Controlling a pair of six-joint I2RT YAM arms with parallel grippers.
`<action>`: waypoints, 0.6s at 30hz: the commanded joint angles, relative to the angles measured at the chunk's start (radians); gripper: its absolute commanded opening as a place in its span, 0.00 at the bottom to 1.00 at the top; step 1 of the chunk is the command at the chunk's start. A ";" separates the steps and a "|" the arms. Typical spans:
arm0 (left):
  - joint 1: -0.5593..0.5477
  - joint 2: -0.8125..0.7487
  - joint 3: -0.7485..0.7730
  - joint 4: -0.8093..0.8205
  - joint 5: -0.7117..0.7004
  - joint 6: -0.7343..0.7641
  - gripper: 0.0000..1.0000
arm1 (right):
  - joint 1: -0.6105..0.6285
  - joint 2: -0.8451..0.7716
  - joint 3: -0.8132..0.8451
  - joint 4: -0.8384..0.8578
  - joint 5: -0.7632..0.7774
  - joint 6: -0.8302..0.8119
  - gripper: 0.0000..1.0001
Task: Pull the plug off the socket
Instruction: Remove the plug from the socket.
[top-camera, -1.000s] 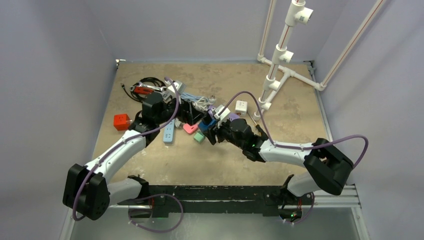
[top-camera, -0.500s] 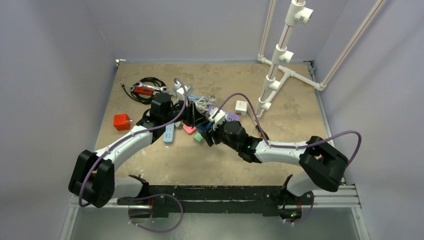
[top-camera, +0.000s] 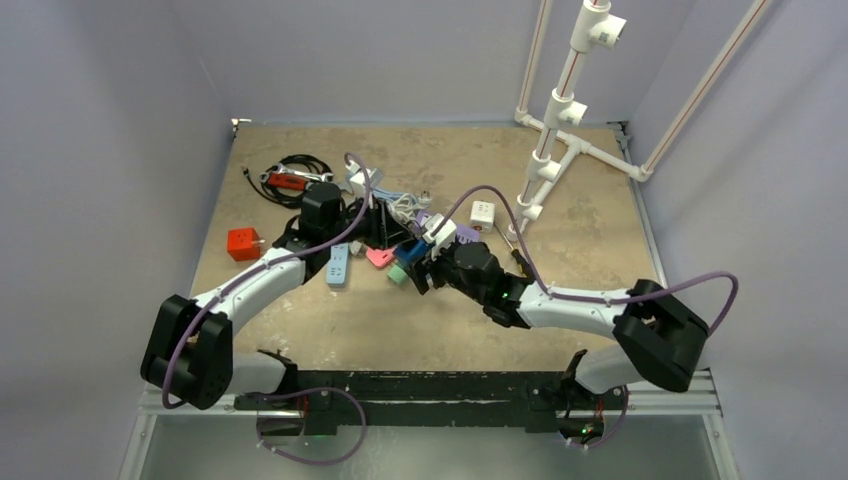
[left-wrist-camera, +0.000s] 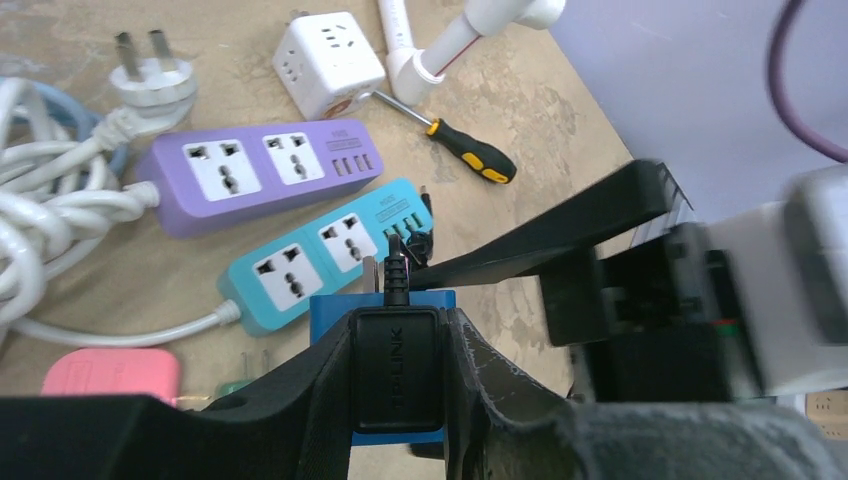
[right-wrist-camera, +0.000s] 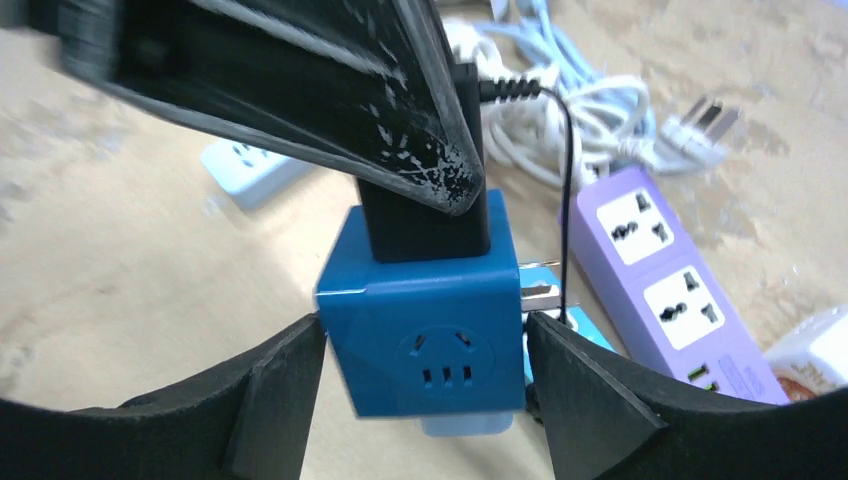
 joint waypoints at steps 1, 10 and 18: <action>0.063 0.002 0.039 0.045 0.055 -0.062 0.00 | -0.002 -0.118 -0.017 0.171 -0.082 0.007 0.78; 0.173 0.036 0.022 0.152 0.191 -0.209 0.00 | -0.115 -0.183 -0.078 0.246 -0.255 0.087 0.81; 0.234 0.065 0.009 0.200 0.228 -0.285 0.00 | -0.156 -0.142 -0.069 0.243 -0.335 0.101 0.81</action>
